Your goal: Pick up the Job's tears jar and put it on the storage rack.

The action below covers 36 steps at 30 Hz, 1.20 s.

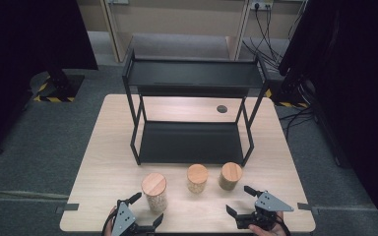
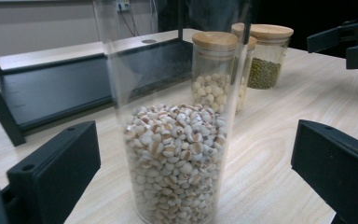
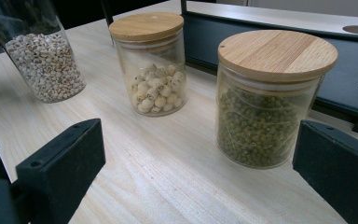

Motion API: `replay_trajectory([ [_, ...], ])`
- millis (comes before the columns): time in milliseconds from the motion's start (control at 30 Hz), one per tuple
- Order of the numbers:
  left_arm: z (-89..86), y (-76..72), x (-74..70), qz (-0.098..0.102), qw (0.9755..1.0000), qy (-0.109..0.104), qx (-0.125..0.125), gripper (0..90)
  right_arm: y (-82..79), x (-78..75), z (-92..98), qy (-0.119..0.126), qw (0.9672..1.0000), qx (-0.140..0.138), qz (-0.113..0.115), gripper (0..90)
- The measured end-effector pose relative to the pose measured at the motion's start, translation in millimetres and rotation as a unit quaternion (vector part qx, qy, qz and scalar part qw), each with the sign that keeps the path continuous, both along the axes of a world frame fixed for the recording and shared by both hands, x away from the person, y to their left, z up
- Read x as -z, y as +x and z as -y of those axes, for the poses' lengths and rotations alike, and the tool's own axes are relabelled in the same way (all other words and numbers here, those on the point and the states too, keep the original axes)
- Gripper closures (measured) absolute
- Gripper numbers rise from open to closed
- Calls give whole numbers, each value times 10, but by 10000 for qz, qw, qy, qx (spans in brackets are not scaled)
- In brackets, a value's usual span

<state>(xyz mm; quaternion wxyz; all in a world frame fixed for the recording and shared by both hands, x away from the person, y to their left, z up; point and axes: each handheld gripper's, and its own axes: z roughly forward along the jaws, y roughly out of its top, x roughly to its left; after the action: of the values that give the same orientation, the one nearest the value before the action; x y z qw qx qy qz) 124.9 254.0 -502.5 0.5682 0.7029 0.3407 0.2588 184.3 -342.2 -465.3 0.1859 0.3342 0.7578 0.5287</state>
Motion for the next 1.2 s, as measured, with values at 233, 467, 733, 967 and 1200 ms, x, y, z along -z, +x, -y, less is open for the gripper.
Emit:
replay_trajectory([
  [233,22,71,-57,-36,10000,27,10,12,17,8,1,24,10000,19,-27,27],
  [467,76,145,-103,9,9999,156,42,24,16,6,-3,21,10000,14,-15,27],
  [733,100,244,-121,-1,9998,213,25,56,24,6,-7,8,10000,1,-30,27],
  [967,127,315,-147,-3,9995,302,25,139,28,8,-11,6,10000,1,-35,27],
  [1200,151,342,-167,-16,9993,373,32,233,29,9,-13,7,10000,-3,-38,27],
])
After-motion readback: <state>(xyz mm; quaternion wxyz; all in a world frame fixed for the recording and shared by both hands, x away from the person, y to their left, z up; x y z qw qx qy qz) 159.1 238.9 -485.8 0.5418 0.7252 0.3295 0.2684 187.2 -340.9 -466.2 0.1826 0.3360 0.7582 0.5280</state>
